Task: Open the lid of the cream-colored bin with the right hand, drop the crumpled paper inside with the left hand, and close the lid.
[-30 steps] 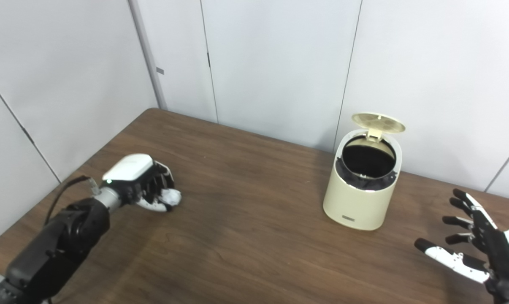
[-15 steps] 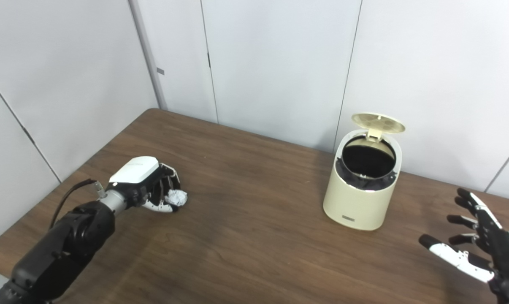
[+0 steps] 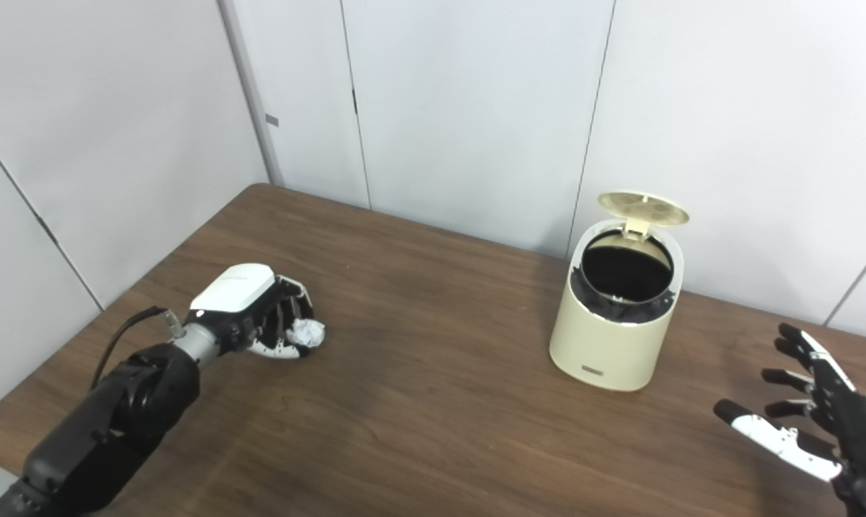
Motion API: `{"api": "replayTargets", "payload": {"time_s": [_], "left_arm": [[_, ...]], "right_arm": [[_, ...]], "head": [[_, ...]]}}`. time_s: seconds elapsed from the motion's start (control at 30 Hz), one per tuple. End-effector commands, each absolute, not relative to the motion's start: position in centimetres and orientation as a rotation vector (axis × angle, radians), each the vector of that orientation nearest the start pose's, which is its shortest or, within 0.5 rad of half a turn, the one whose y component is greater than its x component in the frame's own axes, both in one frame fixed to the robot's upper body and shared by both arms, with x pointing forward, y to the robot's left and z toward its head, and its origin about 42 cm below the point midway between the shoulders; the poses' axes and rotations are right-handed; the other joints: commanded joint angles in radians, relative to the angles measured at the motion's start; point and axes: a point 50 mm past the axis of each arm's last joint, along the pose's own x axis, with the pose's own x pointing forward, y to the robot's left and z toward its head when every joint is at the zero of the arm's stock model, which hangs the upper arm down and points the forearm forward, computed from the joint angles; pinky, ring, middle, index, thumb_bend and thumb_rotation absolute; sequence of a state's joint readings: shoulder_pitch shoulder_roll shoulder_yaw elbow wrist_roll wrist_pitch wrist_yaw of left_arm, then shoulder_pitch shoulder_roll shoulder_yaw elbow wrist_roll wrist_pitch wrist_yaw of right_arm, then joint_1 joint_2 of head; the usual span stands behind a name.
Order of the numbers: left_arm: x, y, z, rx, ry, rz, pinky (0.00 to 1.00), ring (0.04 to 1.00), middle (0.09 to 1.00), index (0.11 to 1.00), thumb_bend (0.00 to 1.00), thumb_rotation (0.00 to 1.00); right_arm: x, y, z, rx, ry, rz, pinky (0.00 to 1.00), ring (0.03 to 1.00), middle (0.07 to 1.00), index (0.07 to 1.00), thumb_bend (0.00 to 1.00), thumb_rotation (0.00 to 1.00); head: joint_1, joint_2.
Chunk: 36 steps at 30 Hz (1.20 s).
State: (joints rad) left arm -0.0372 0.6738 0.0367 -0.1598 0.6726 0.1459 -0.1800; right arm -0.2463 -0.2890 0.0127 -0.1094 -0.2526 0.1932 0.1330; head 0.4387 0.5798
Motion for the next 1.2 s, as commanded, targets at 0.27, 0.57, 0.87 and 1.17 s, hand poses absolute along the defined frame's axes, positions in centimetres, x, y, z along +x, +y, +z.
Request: {"api": "replayTargets", "payload": {"time_s": [0.27, 0.57, 0.87, 1.17], "left_arm": [[29.7, 40.4, 30.0, 1.407, -0.175, 0.098, 0.32, 0.375, 0.477, 0.534, 0.50, 0.00], [29.6, 38.8, 32.2, 1.385, -0.220, 0.137, 0.36, 0.391, 0.475, 0.537, 0.50, 0.00], [31.6, 33.8, 34.2, 1.316, -0.375, 0.096, 0.28, 0.358, 0.457, 0.541, 0.50, 0.00], [34.8, 30.6, 34.3, 1.226, -0.446, 0.055, 0.26, 0.348, 0.448, 0.542, 0.49, 0.00]], "right_arm": [[36.2, -27.2, 22.6, -0.562, -0.227, 0.082, 0.59, 0.779, 0.902, 0.908, 0.63, 0.32], [36.2, -26.8, 22.4, -0.554, -0.236, 0.089, 0.58, 0.770, 0.901, 0.913, 0.61, 0.24], [36.4, -25.7, 21.9, -0.537, -0.215, 0.095, 0.73, 0.818, 0.906, 0.917, 0.59, 0.17], [37.0, -25.3, 20.8, -0.559, -0.260, 0.107, 0.68, 0.814, 0.900, 0.896, 0.66, 0.29]], "head": [[-0.002, -0.002], [-0.033, -0.009], [-0.143, -0.019], [-0.273, -0.033]]}}
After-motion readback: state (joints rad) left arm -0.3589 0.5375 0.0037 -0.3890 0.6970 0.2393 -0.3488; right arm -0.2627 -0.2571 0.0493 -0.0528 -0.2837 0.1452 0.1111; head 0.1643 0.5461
